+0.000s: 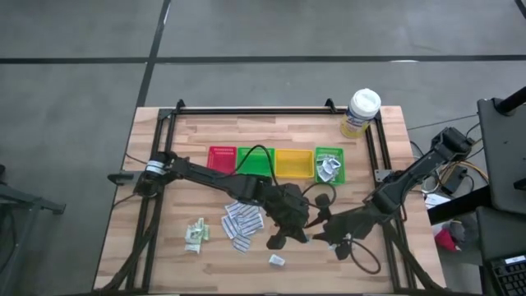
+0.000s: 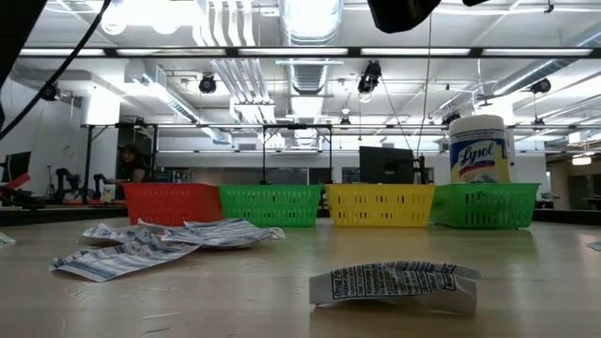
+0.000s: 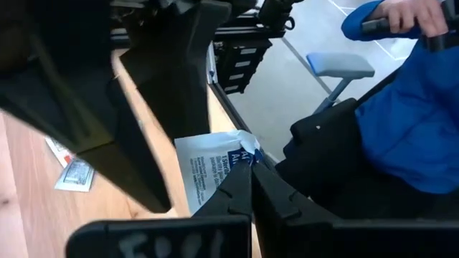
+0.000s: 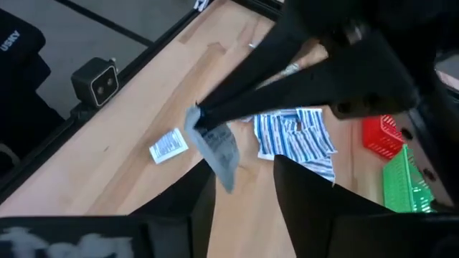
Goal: Pick & Place First Aid Supplies
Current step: Put the blue alcohol pad into the right green bin
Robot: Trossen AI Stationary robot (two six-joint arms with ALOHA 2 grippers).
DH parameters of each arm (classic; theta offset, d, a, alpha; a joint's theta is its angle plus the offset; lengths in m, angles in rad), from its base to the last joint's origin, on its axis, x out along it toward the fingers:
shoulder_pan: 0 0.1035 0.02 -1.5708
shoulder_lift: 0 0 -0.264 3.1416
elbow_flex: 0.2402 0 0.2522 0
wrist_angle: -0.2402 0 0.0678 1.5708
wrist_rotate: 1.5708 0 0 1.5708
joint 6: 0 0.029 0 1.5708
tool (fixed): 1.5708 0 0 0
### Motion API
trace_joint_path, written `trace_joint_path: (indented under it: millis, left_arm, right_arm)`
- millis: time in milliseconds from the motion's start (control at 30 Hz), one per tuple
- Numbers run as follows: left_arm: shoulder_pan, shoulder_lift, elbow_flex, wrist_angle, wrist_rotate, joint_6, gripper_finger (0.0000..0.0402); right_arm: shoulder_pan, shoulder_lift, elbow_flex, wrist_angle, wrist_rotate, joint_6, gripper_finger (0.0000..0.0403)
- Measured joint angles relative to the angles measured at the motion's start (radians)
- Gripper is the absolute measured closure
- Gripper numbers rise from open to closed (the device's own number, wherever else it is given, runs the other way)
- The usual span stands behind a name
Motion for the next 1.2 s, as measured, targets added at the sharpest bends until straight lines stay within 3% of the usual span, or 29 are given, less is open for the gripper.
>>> trace_joint_path:
  millis: [667, 967, 1200]
  left_arm:
    - [0.009, 0.0, -0.028, 0.052, 0.001, -0.019, 0.0401]
    - [0.011, 0.0, -0.028, 0.05, 0.004, 0.002, 0.0393]
    - [0.011, 0.0, -0.028, 0.049, 0.004, 0.005, 0.0339]
  right_arm:
    - [0.001, 0.02, 0.026, -0.078, -0.011, 0.044, 0.0389]
    - [0.002, 0.02, 0.026, -0.081, -0.009, 0.058, 0.0395]
    - [0.002, 0.02, 0.026, -0.099, -0.007, 0.083, 0.0395]
